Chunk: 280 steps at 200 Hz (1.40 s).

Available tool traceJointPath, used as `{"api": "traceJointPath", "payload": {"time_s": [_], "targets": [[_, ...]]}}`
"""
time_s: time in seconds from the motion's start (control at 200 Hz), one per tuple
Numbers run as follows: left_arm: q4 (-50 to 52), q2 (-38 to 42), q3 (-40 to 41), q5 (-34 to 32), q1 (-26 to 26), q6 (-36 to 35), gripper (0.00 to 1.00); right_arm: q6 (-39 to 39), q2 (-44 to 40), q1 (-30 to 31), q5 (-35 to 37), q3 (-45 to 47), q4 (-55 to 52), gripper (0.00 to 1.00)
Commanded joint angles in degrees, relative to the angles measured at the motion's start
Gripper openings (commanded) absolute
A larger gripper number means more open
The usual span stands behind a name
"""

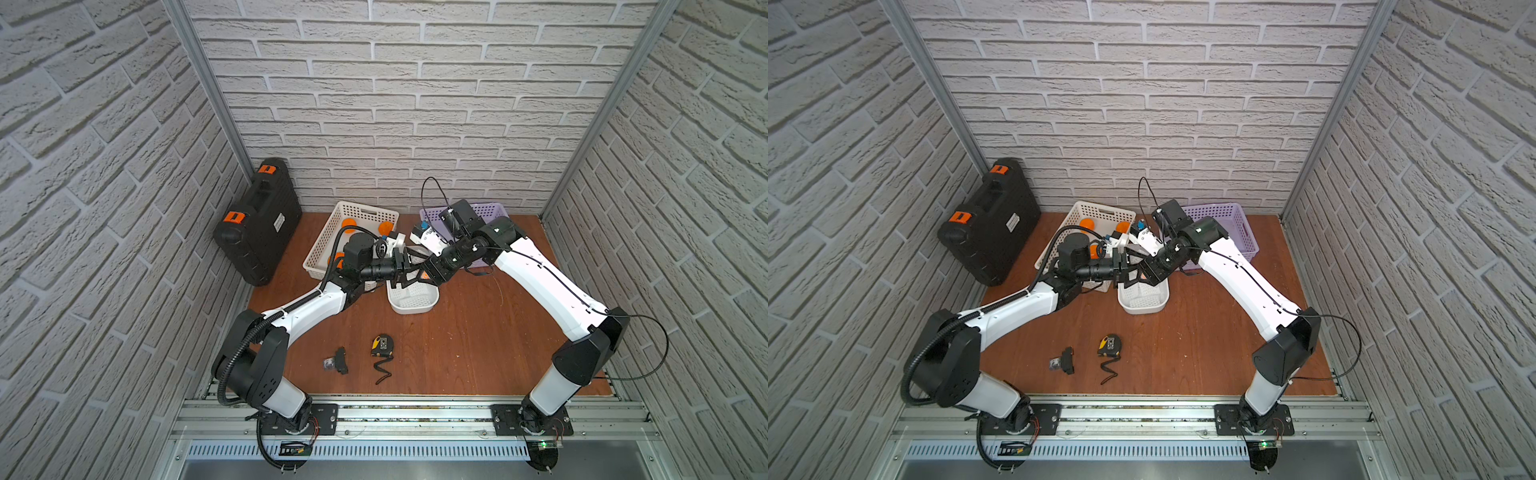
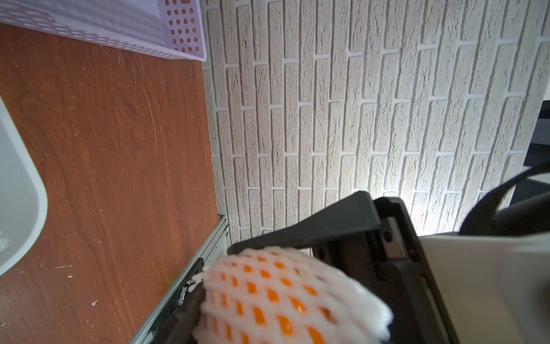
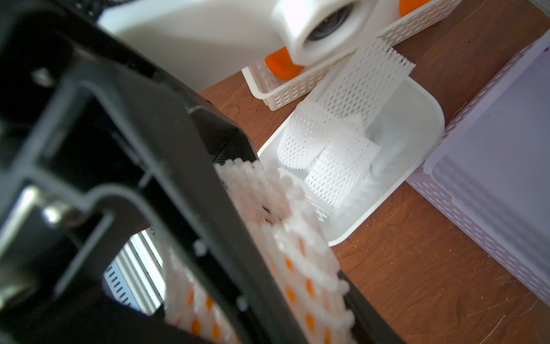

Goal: Remove foam nets from oranges
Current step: Remove the foam net from the orange.

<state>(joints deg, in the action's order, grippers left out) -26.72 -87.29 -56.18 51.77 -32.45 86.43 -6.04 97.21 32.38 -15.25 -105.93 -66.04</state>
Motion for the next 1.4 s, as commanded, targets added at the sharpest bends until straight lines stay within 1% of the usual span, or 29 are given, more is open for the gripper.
{"api": "traceJointPath", "payload": {"time_s": [0.0,0.06,0.155,0.245,0.345,0.44,0.62,0.73,0.99,1.075,1.225,1.36,1.395], "targets": [[-3.0,-0.3,0.5,2.5,-0.9,0.2,0.54,0.0,0.6,0.4,-1.2,-2.6,2.8,0.63],[-4.7,-0.3,0.9,2.5,-1.0,1.7,0.52,0.4,1.1,0.4,-0.5,-3.6,2.0,0.64],[-10.4,-0.1,2.8,2.3,-0.6,6.1,0.51,0.7,2.4,0.4,-0.2,-5.7,0.7,0.64],[-18.4,0.3,5.6,1.5,0.3,11.7,0.5,0.7,3.7,0.4,-1.3,-7.5,-0.5,0.65],[-23.3,1.6,8.7,0.3,1.8,14.9,0.49,0.8,4.6,0.6,-3.0,-8.1,0.0,0.67],[-23.6,3.4,10.3,-0.5,2.9,14.6,0.49,2.1,4.5,0.9,-4.2,-7.5,2.5,0.72],[-22.7,4.7,10.2,-0.4,3.8,13.9,0.48,5.2,3.3,1.2,-6.3,-4.9,8.9,0.79],[-23.0,4.7,10.5,-0.5,4.2,14.1,0.48,6.8,2.5,1.1,-6.5,-3.3,11.5,0.8],[-23.9,5.0,10.8,-0.4,5.7,14.4,0.48,9.2,-0.9,1.1,-6.8,0.2,16.0,0.89],[-23.9,5.0,11.0,-0.3,6.1,14.3,0.48,10.3,-2.7,1.0,-5.7,1.4,17.6,0.92],[-23.1,5.7,11.3,-0.3,7.1,13.5,0.48,13.3,-6.8,0.1,-4.4,4.6,20.8,0.94],[-22.3,6.3,11.8,-0.6,8.0,12.8,0.49,16.8,-13.2,-1.4,-5.4,11.4,25.7,0.94],[-22.5,6.4,12.0,-0.7,8.3,12.6,0.49,18.7,-15.4,-1.8,-4.3,13.9,27.0,0.94]]}}
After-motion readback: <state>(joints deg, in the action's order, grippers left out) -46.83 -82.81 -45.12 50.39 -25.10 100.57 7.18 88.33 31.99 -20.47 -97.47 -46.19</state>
